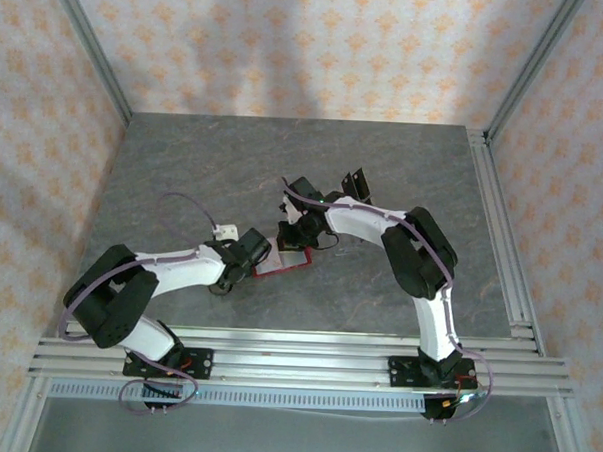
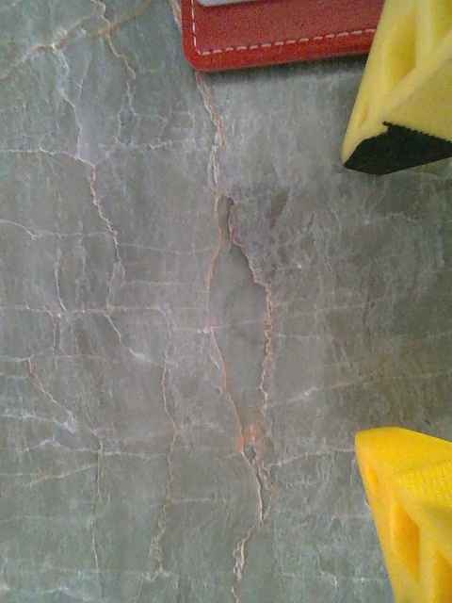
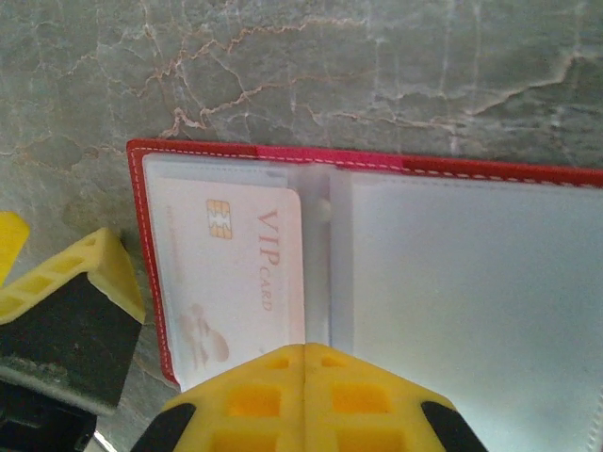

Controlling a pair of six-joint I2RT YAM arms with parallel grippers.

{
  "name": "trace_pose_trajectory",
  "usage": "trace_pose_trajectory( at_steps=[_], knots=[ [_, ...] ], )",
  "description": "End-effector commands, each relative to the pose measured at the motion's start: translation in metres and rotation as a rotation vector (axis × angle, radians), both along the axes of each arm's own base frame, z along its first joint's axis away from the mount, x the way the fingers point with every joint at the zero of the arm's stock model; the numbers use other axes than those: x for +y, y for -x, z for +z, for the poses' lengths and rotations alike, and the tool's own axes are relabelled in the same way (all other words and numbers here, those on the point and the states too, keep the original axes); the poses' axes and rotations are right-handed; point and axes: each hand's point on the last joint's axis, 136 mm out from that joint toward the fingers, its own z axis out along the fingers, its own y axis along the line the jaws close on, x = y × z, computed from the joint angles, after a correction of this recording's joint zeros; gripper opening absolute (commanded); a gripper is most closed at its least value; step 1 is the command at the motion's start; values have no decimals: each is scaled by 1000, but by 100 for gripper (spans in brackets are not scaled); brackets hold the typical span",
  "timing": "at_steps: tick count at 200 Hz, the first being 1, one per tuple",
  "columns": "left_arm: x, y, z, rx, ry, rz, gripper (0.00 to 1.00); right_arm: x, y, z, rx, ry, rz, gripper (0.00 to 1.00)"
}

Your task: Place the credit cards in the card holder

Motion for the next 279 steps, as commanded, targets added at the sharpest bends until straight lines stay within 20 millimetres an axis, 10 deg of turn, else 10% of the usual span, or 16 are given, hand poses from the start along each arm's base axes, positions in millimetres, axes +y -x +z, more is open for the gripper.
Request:
trace_pose_trajectory(
  at_steps=[1, 100, 137, 173, 208, 279],
  knots=[
    [3, 1, -4, 24, -19, 0, 73, 1, 2, -9, 12, 27, 24, 0],
    [0, 1, -13, 38, -11, -3, 73, 17, 14, -13, 34, 28, 76, 0],
    [0, 0, 5, 9, 2, 0, 73, 5, 7, 15, -24, 7, 41, 0],
    [-11, -11, 40, -79, 147, -13, 75, -26, -5, 48, -106, -9, -48, 29],
    [-38, -31, 56, -130, 349, -95, 78, -56, -10, 40, -146, 61, -94, 46],
    [-55, -60, 52, -185, 567, -160, 81, -83, -6, -1, -158, 192, -123, 50]
  ],
)
